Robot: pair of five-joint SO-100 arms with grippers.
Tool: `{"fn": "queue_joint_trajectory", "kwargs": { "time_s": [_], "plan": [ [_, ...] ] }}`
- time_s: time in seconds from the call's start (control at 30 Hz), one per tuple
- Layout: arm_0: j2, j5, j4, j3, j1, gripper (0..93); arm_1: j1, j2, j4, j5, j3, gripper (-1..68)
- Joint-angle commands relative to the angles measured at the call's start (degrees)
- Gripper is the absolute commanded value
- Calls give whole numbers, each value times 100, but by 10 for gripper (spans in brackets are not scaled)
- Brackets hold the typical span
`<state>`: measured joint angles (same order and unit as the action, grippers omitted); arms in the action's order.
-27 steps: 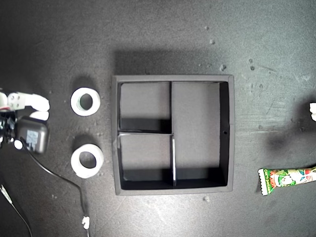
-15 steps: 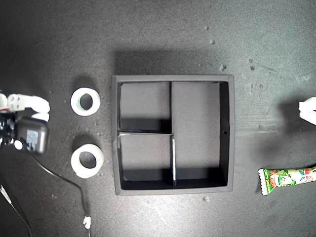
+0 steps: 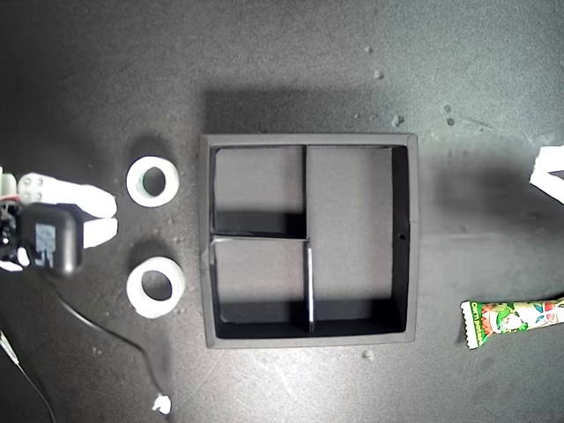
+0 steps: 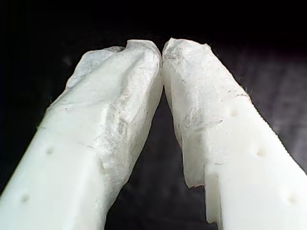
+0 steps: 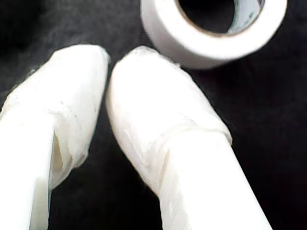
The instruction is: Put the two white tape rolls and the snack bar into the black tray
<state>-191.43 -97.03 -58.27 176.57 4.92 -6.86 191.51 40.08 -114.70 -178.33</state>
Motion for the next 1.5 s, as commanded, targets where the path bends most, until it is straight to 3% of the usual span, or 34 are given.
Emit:
{"fn": "queue_joint_trajectory", "kwargs": {
  "time_s": [0.0, 0.13, 0.27, 0.4, 0.53, 0.6, 0.73, 0.87, 1.03, 1.2, 1.33, 1.47],
  "plan": [
    [-264, 606, 580, 325, -26, 0, 18, 44, 167, -712, -70, -4],
    [-264, 1494, 1573, 325, 0, 37, 44, 44, 193, 958, -70, -4],
    [-264, 1934, 1951, 193, -44, 109, 123, 44, 703, 1494, -70, -1],
    [-264, 2013, 1600, -264, -105, 129, -9, 44, 826, 2057, -62, -4],
    [53, 1890, 747, -1222, -105, 126, 176, 44, -158, 3155, -62, -5],
    [826, 1872, 527, -1907, -97, 127, 141, 44, -606, 3621, 105, -4],
    [2944, 2039, 308, -3472, -114, 135, 193, -35, -563, 4122, 1116, -3],
    [4939, 2127, -202, -4772, -70, 152, 466, -615, 501, 4482, 2979, 12],
    [6196, 1907, -211, -5133, 105, 157, 1204, -4342, 2399, 4614, 6794, 169],
    [6407, 1564, -88, -4790, 105, 158, 1986, -7084, 4219, 3788, 9290, 221],
    [6346, 1564, 343, -4474, 35, 158, 2575, -7453, 4377, 2786, 9018, 229],
    [6451, 1661, 615, -4386, 9, 158, 3120, -7453, 3894, 2118, 8288, 228]
  ]
}}
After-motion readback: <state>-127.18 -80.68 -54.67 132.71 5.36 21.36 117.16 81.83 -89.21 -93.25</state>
